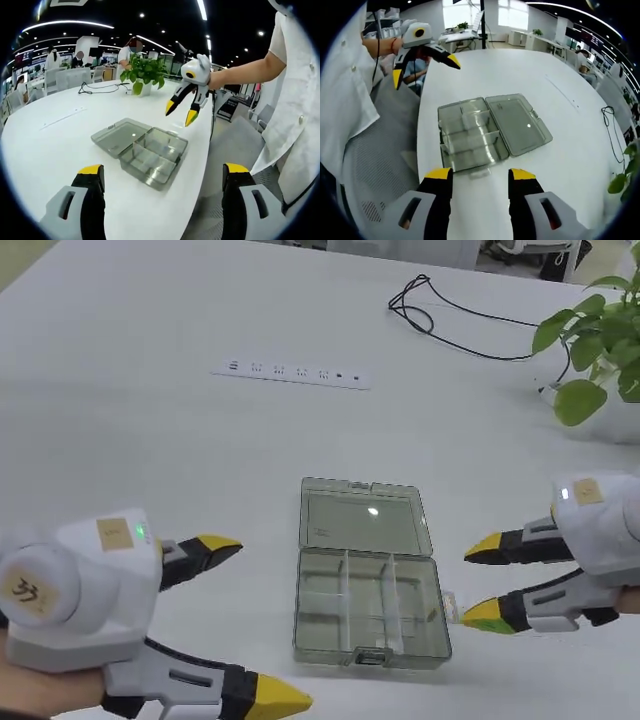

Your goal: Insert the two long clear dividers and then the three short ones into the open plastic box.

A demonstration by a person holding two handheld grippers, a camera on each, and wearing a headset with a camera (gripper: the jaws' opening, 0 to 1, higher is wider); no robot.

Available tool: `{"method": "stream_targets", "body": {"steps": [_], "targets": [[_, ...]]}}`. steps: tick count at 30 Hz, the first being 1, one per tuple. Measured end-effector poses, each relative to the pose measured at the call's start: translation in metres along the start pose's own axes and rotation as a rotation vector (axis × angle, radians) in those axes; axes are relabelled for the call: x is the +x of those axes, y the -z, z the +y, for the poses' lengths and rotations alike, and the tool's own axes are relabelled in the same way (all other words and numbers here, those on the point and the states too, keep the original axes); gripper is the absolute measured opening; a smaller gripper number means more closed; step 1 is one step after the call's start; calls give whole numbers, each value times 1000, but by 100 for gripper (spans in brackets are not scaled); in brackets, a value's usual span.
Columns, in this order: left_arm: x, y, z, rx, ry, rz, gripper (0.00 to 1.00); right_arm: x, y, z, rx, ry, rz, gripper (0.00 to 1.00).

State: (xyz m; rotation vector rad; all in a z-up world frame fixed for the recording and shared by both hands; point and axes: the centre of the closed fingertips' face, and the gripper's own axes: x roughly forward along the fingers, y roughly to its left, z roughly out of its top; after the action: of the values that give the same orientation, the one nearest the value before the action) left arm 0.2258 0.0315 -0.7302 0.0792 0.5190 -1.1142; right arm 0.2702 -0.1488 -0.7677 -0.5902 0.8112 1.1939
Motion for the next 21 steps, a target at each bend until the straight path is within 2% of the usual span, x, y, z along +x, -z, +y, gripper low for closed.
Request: {"method": "stream_targets", "body": {"steps": [8, 16, 21], "targets": [[0, 0, 2, -1, 1, -1, 100, -9, 31, -13, 0, 13, 71, 48], [1, 0, 3, -7, 2, 1, 100, -4, 68, -21, -103, -18, 216, 49], [2, 2, 3, -9, 3, 6, 100, 1, 82, -27, -143, -30, 271, 48]]}}
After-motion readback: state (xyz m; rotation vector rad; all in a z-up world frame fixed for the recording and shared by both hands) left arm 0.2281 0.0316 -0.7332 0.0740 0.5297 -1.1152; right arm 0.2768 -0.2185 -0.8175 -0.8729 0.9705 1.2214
